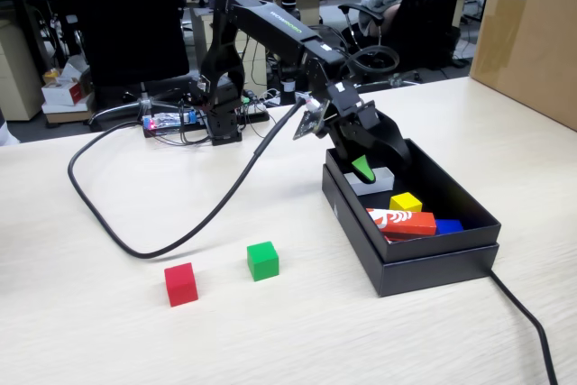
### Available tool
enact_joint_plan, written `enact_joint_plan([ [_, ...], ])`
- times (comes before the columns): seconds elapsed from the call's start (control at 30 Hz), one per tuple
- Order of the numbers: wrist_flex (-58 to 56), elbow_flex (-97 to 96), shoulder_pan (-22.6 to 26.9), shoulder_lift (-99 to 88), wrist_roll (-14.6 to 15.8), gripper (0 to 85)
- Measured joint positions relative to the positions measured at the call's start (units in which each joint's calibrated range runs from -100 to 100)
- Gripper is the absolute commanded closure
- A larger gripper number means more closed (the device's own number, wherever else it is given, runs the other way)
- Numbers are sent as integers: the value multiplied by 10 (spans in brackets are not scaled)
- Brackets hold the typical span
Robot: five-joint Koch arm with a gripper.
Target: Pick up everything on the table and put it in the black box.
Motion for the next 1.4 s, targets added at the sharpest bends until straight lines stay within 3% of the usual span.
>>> enact_joint_plan([
  [0.23,-204,172,-27,-89,26,463],
  [0.43,-255,199,-63,-109,20,466],
  [0.6,-310,216,-85,-114,-3,464],
  [1.0,-277,212,-155,91,-34,464],
  [1.4,-215,212,-169,236,-40,442],
])
